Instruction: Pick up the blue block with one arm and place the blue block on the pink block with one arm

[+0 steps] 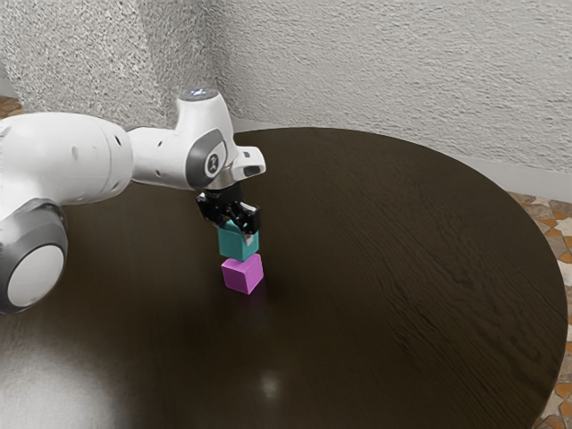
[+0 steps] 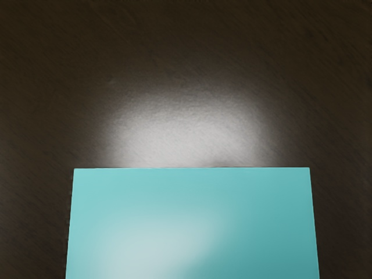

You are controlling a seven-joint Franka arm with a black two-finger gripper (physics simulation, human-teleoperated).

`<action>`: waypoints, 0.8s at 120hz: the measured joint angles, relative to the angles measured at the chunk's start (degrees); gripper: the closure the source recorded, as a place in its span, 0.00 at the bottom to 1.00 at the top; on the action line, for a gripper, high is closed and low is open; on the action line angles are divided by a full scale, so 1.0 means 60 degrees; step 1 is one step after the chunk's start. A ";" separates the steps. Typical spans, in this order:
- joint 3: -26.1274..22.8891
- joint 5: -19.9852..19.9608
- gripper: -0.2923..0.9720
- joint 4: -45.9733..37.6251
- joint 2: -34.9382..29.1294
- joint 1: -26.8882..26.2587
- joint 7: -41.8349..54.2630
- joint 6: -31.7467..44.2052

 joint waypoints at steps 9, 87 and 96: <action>0.0000 -0.0003 0.51 0.0000 -0.0005 -0.0005 -0.0013 0.0001; 0.0020 -0.0103 0.26 -0.0013 -0.0083 -0.0045 0.0071 -0.0043; 0.0243 -0.0060 0.25 -0.0025 -0.0308 -0.0079 0.0090 -0.0110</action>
